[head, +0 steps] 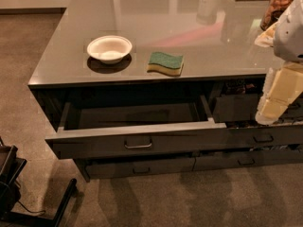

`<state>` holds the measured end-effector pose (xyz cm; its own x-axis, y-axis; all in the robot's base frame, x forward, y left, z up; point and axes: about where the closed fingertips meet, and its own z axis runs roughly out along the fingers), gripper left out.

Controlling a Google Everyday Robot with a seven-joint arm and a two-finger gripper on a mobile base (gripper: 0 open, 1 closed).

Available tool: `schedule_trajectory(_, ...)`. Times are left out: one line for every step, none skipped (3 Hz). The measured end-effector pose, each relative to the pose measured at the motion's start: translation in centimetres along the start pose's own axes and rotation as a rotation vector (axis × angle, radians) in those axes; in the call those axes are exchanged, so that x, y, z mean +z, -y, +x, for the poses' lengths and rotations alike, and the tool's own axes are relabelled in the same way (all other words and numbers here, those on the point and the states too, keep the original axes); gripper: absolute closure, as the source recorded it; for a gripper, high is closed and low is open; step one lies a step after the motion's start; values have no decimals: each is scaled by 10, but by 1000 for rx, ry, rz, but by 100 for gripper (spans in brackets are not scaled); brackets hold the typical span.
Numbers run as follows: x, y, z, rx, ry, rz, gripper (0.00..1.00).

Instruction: Close top drawer

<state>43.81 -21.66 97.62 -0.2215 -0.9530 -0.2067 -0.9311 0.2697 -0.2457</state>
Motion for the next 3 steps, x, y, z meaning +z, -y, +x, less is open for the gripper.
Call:
schedule_trajectory(0,0,0,0,0,0,0)
schedule_trajectory(26,-13,0,16,45,-20,19)
schedule_trajectory(74,-41,-6,47,128,-54,42)
